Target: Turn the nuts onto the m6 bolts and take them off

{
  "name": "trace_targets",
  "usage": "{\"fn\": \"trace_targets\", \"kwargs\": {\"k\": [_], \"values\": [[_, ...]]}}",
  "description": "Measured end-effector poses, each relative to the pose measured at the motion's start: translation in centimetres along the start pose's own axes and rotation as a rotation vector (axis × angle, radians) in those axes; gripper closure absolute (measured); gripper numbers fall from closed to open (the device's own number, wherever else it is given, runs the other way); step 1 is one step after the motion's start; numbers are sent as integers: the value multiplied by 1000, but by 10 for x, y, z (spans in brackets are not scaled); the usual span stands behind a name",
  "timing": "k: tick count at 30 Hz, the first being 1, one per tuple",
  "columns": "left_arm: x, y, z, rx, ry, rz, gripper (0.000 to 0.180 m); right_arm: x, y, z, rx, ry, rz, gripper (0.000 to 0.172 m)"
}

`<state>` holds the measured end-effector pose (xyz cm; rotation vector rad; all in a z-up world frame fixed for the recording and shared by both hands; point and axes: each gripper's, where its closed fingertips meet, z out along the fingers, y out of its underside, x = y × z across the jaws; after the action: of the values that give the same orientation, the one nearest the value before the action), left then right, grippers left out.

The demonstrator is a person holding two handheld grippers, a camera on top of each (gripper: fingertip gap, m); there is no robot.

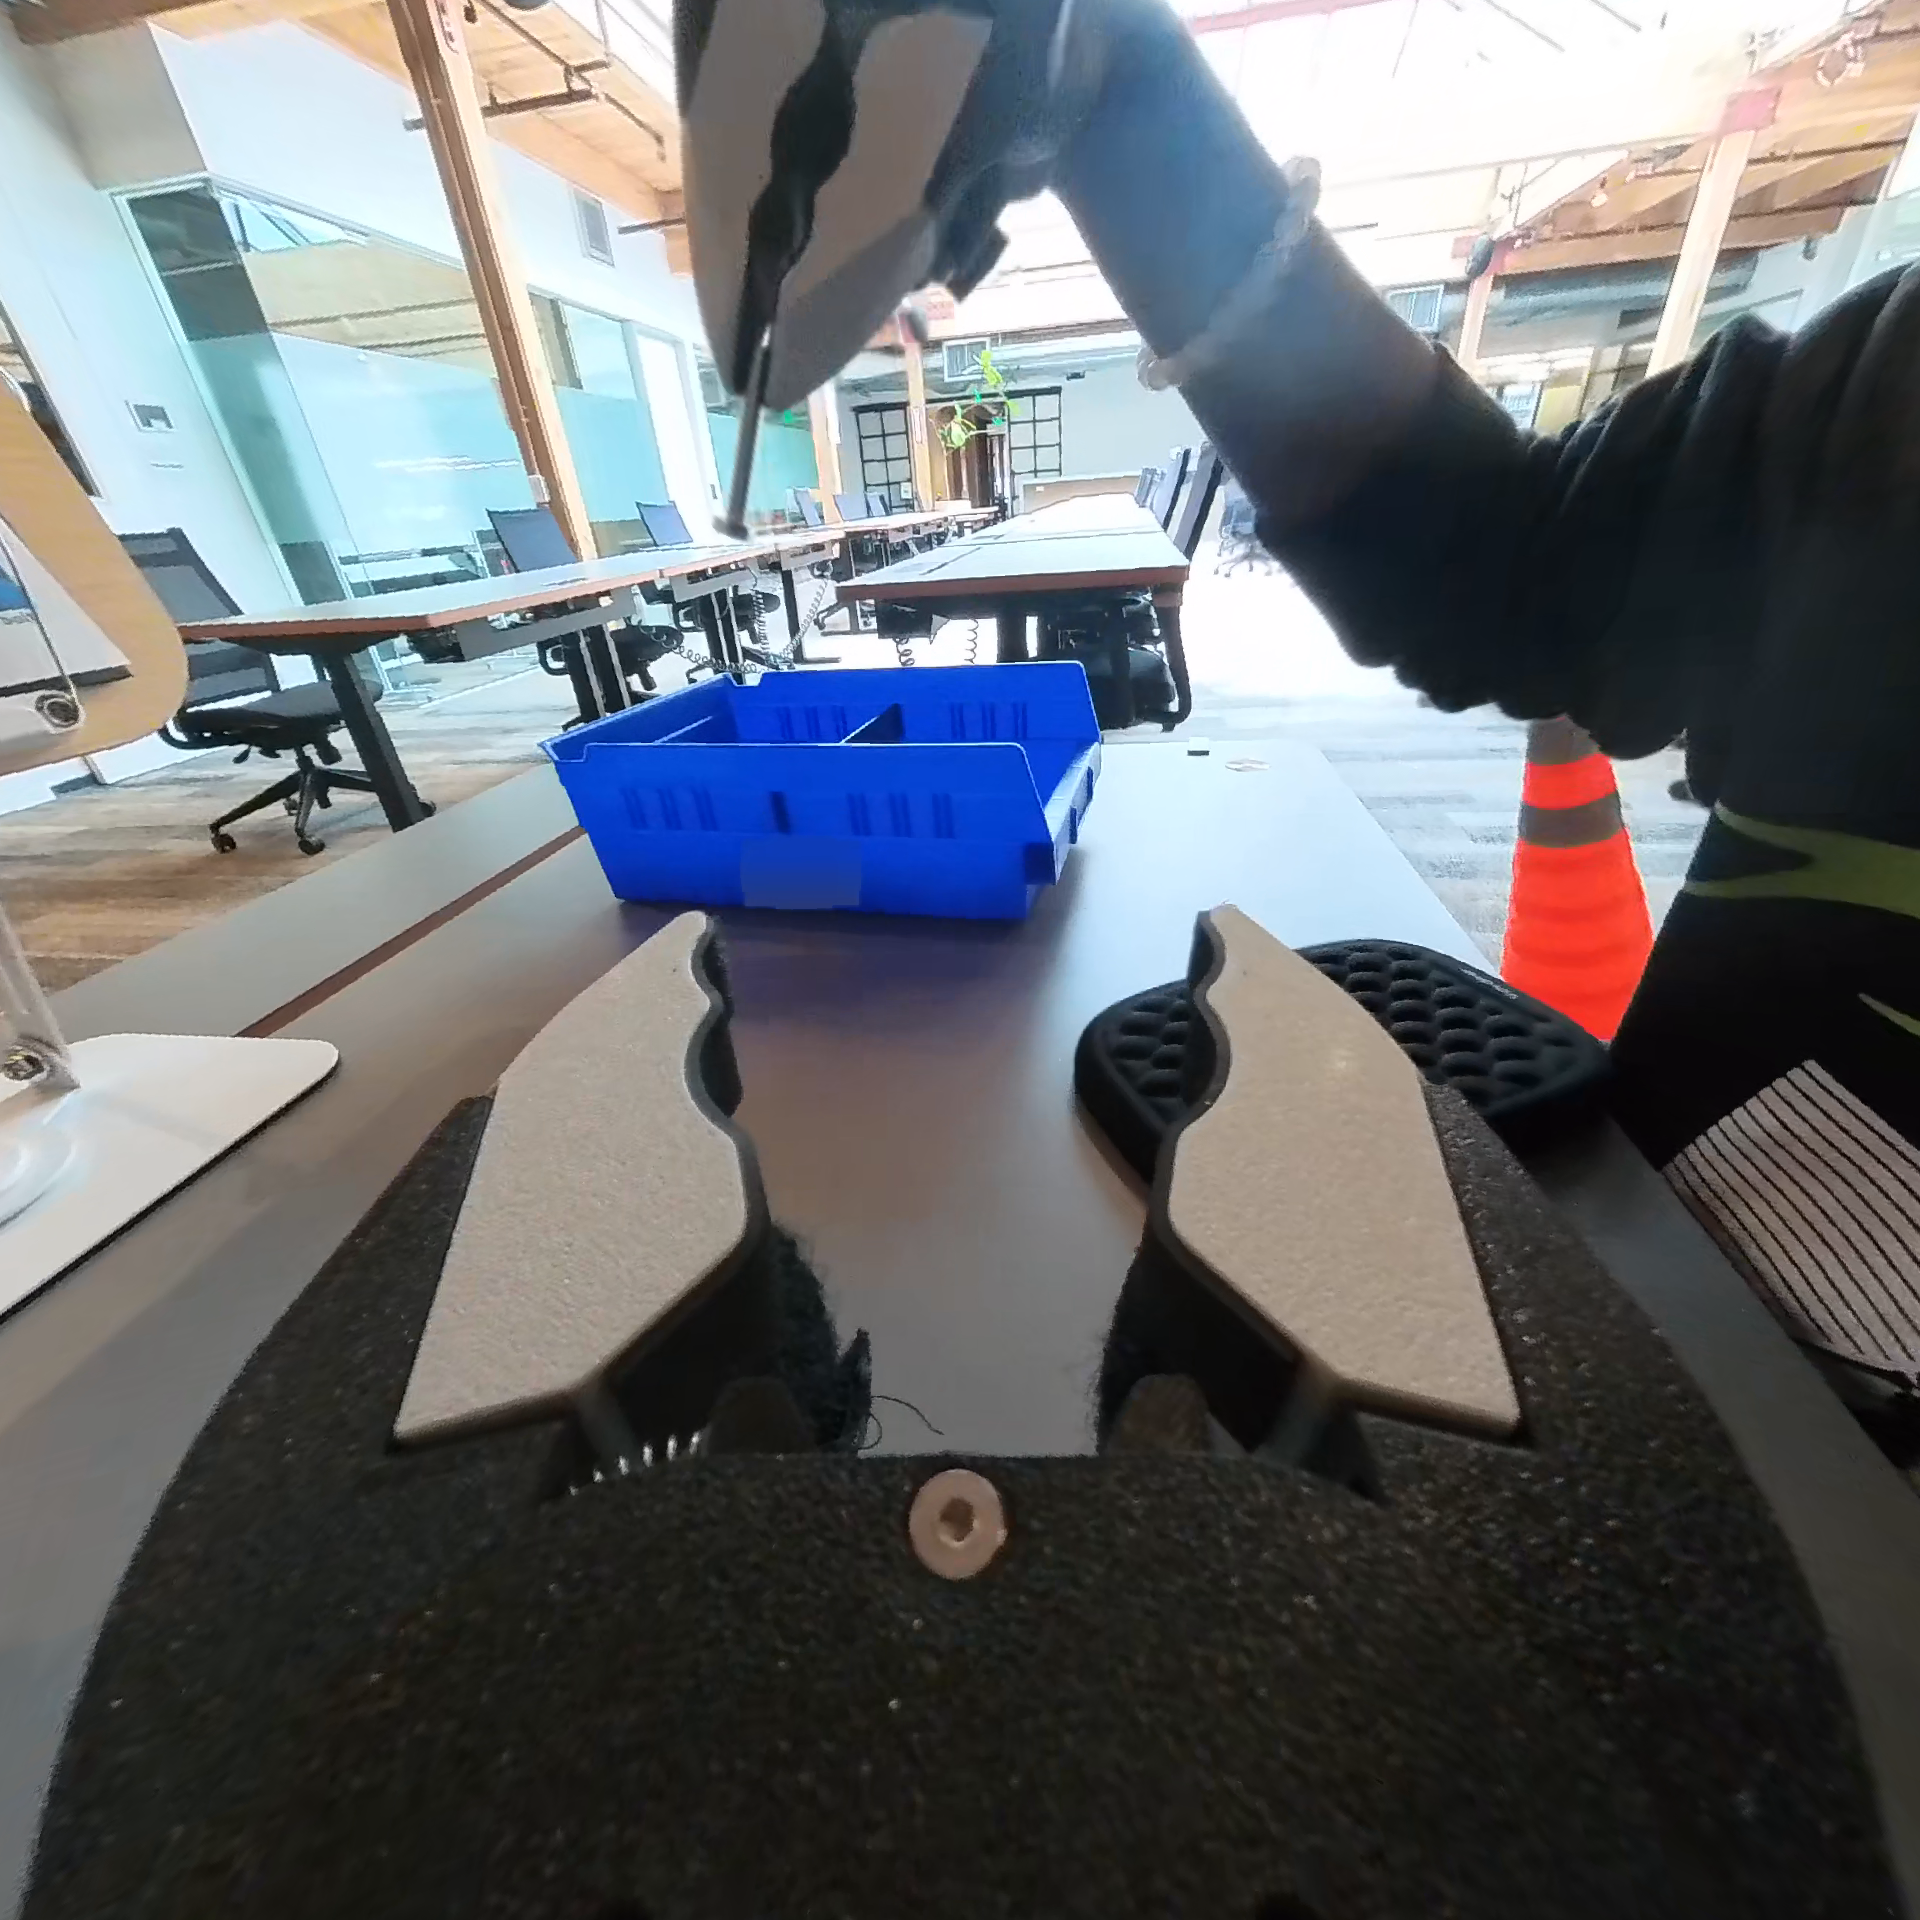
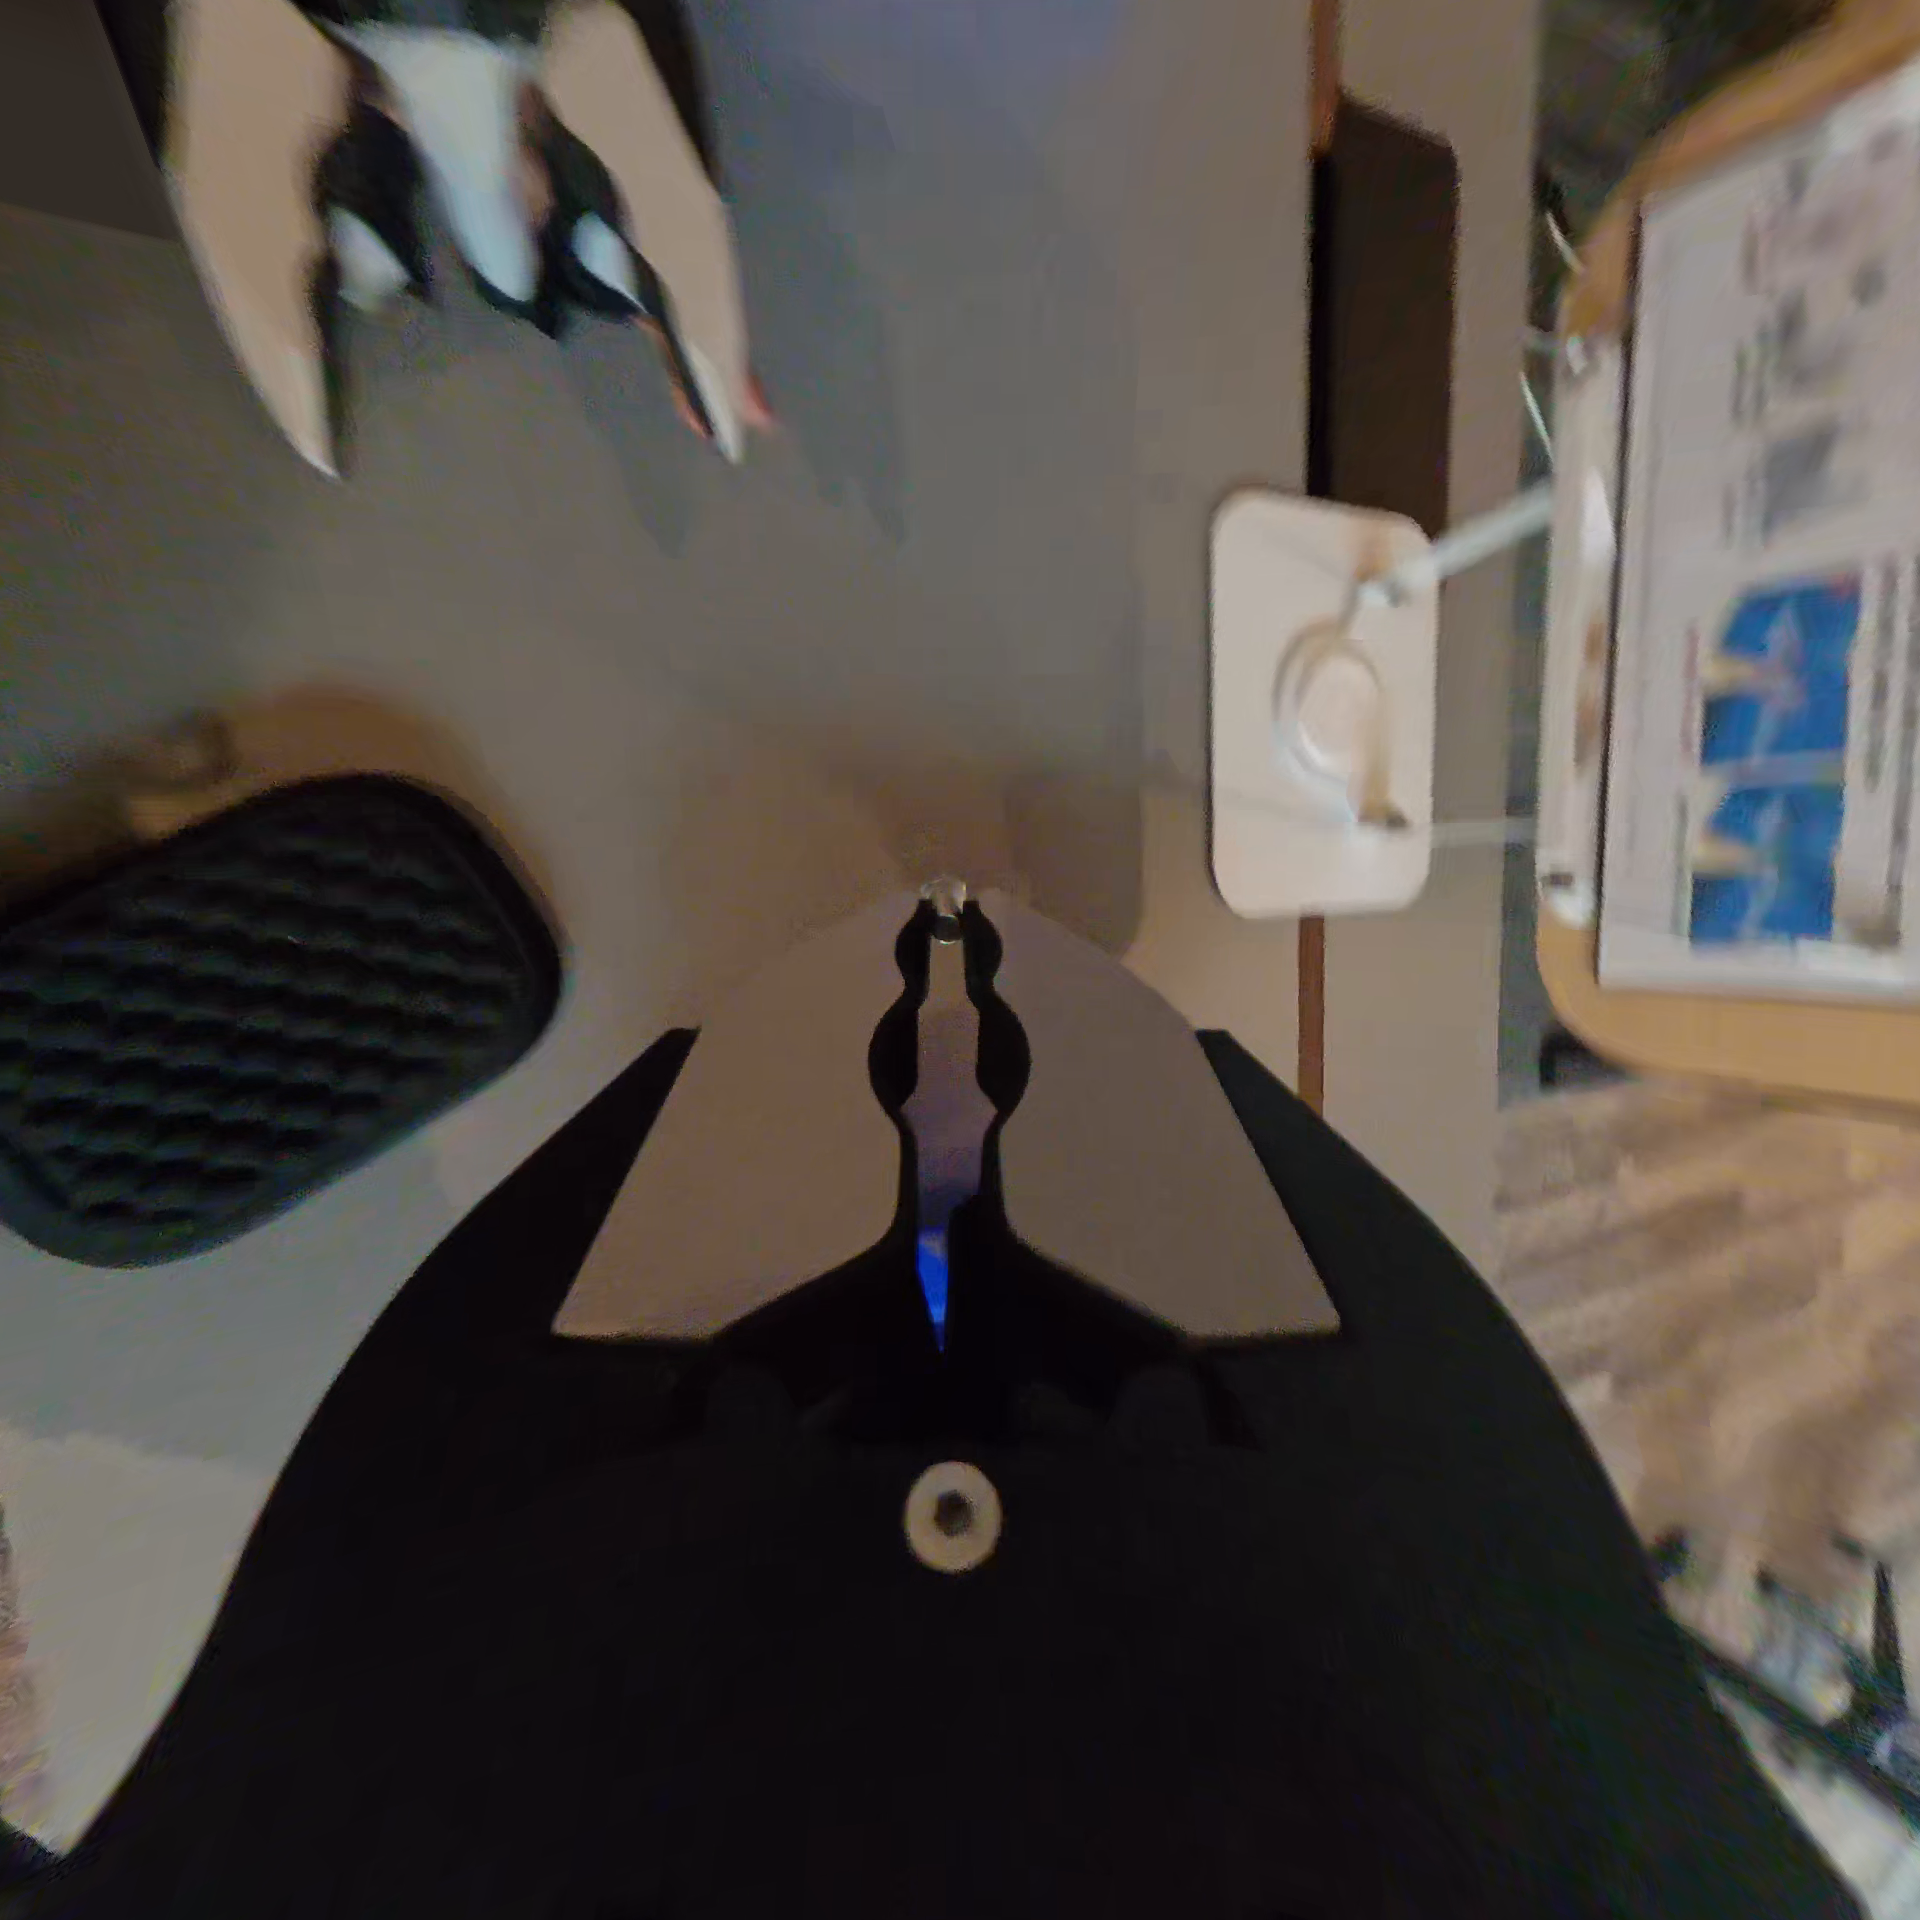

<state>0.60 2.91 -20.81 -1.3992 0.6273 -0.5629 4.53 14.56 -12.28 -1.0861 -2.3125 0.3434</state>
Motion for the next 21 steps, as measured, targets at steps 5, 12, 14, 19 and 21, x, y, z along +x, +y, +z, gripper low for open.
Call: {"fn": "trace_targets", "kwargs": {"k": [5,12,14,19,21], "values": [[-2,2,0,-2,-9,5,99,45,90,-10,-115,111,252,166],[-6,6,-1,-15,-17,0,100,87,199,6,-121,252,604,166],[-7,7,-1,-21,-20,1,100,92,227,15,-144,281,678,166],[-9,10,-1,-30,-26,-2,100,90,285,44,-249,286,830,166],[-10,12,-1,-35,-31,-3,100,85,304,55,-325,252,874,166]]}}
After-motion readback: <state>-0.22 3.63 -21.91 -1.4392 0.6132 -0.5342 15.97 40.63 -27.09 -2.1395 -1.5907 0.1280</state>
